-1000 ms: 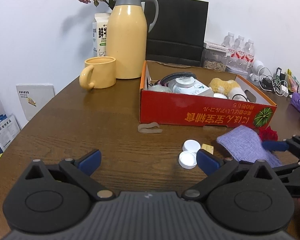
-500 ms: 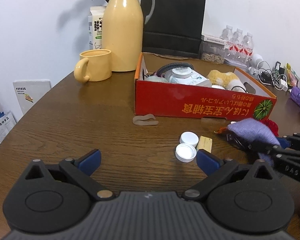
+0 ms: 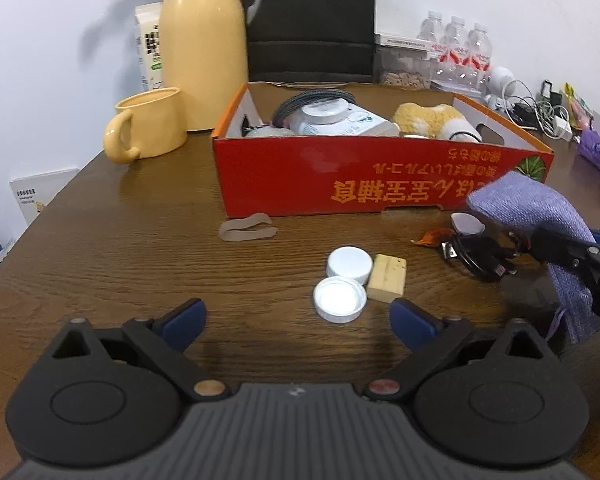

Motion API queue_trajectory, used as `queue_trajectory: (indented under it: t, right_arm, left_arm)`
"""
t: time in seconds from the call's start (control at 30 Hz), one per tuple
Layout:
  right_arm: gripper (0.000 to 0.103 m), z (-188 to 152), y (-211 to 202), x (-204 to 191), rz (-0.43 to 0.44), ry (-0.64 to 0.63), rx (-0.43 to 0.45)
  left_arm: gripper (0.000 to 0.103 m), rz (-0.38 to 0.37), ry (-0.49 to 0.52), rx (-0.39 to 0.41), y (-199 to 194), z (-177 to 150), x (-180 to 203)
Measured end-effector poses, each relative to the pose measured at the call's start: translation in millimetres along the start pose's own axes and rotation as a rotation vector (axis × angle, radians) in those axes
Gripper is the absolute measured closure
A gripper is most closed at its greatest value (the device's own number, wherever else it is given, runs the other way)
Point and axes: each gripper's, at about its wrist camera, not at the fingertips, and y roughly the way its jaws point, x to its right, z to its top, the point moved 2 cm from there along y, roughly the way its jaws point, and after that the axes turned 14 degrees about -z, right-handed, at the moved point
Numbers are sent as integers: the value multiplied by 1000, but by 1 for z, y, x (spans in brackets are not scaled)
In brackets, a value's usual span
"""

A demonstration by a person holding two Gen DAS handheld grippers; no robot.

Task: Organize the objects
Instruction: 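Grasp the purple fabric pouch with the right gripper while the left gripper grasps a white cap, then carry the pouch and white cap into the cardboard box and release both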

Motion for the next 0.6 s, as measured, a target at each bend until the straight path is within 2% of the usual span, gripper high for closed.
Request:
queue_trajectory:
  t: [0.03, 0.1, 0.13, 0.17, 0.2, 0.23, 0.27, 0.4, 0.6]
  right_arm:
    - [91, 0, 0, 0, 0, -1, 1]
    - [91, 0, -1, 0, 0, -2, 4]
    - [91, -1, -1, 0, 0, -1, 5]
    - [91, -1, -1, 0, 0, -1, 6]
    - [91, -1, -1, 0, 0, -1, 6]
    - [91, -1, -1, 0, 0, -1, 7]
    - [91, -1, -1, 0, 0, -2, 8]
    - [91, -1, -2, 0, -1, -2, 9]
    - [91, 0, -3, 1, -3, -2, 15]
  left_arm:
    - [11, -1, 4, -5, 2, 0, 0]
    - [24, -3, 5, -12, 6, 0, 2]
    - [26, -14, 3, -6, 7, 1, 2]
    - [35, -26, 4, 0, 8, 1, 2]
    - [50, -34, 9, 8, 8, 2, 3]
    - [59, -50, 14, 16, 8, 3, 4]
    - [74, -67, 16, 21, 8, 3, 5]
    - [74, -86, 19, 30, 5, 1, 7]
    - [74, -75, 14, 64, -1, 2, 9]
